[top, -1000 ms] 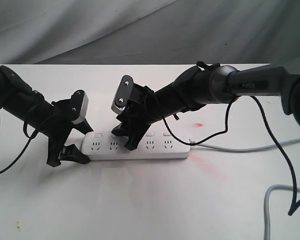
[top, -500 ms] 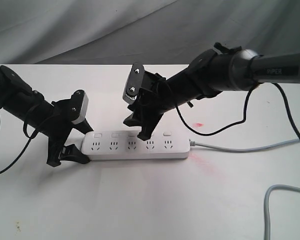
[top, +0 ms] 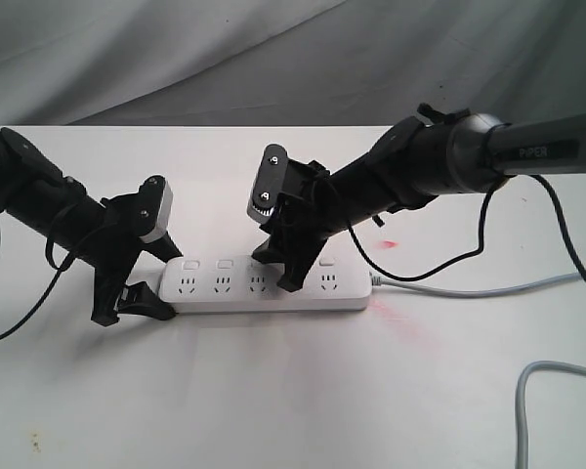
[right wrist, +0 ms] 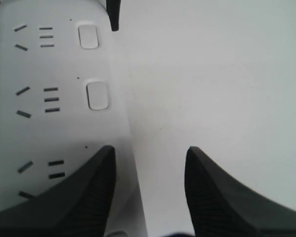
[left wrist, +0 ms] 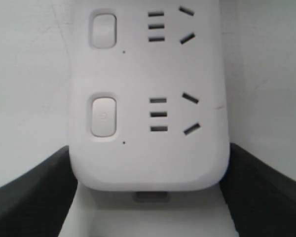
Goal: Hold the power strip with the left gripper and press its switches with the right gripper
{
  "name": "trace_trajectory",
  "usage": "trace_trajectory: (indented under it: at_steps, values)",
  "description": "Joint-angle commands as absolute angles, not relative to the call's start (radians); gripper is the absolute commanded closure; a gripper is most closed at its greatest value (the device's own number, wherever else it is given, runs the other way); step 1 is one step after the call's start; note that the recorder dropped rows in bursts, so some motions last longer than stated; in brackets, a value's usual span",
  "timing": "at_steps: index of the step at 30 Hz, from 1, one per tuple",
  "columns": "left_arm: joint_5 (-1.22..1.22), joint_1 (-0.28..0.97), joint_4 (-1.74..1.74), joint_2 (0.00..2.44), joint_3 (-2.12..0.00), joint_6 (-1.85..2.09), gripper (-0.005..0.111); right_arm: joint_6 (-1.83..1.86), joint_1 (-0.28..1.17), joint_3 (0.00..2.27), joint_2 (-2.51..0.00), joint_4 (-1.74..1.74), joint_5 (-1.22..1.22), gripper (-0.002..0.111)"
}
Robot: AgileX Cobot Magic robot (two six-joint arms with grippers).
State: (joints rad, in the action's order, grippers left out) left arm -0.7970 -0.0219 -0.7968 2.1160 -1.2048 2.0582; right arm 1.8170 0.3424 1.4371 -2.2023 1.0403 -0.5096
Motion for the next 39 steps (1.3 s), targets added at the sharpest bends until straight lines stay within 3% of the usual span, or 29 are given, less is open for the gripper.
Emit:
trace_trajectory:
  at_steps: [1,26,39]
  values:
    - [-0.756,-0.023,-0.755,2.119,-1.204,2.073,0.06,1.826,0.338,1.433,-2.206,1.049,-0.503,0.065]
    - [-0.756,-0.023,-0.755,2.119,-1.204,2.072,0.06,1.828,0.34,1.417,-2.298,1.031,-0.541,0.065]
    - [-0.756,-0.023,-0.755,2.119,-1.204,2.076,0.06,1.796,0.326,1.416,-2.132,1.038,-0.569,0.065]
